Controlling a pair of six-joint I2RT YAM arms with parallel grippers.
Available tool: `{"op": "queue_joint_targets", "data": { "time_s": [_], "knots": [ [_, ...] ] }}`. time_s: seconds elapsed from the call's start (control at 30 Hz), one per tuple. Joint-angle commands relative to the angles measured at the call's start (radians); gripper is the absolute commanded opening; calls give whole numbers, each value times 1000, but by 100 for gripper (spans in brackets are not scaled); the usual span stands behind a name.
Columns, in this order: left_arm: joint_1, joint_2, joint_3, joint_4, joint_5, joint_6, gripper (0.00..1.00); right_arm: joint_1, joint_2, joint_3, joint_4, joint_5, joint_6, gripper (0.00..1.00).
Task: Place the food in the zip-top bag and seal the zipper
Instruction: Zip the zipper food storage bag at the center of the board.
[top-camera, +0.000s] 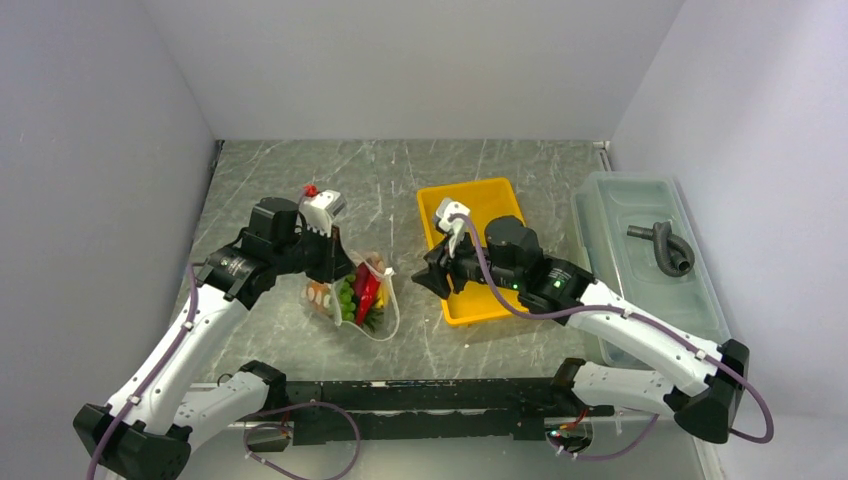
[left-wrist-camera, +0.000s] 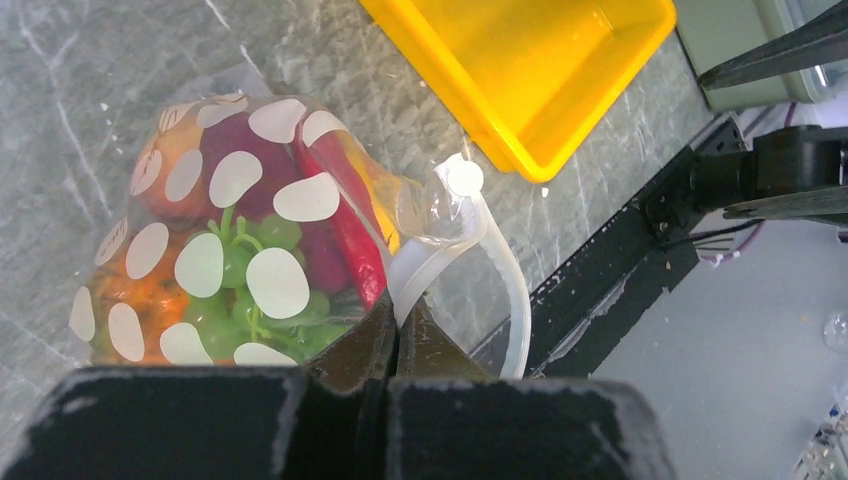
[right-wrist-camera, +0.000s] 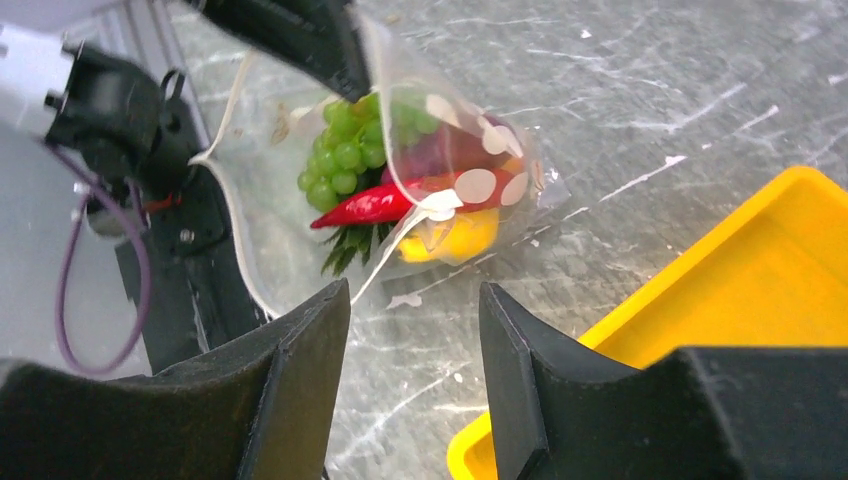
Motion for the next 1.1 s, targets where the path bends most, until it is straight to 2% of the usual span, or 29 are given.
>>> {"op": "queue_joint_targets", "data": {
  "time_s": [0.0, 0.17, 0.4, 0.6, 0.73, 0.93, 1.07],
  "knots": [
    [-5, -3, 22, 21, 124, 65, 0, 5, -65, -15, -28, -170, -211, 54],
    [-6, -5, 24, 34, 237, 76, 0, 14, -78, -19, -115, -318, -392, 55],
    [-8, 12, 73, -18, 366, 92, 0, 71, -81, -8, -157, -279, -568, 59],
    [-9, 29, 135, -80, 431, 87, 0, 131, -119, -58, -114, -306, -708, 62],
    [-15, 50, 142, -88, 464, 84, 0, 158, -127, -82, -62, -269, -744, 62],
    [-33, 47, 154, -89, 523, 89, 0, 182, -99, -39, -83, -217, -788, 62],
    [-38, 37, 159, -84, 544, 89, 0, 193, -93, -29, -83, -245, -790, 62]
  ]
}}
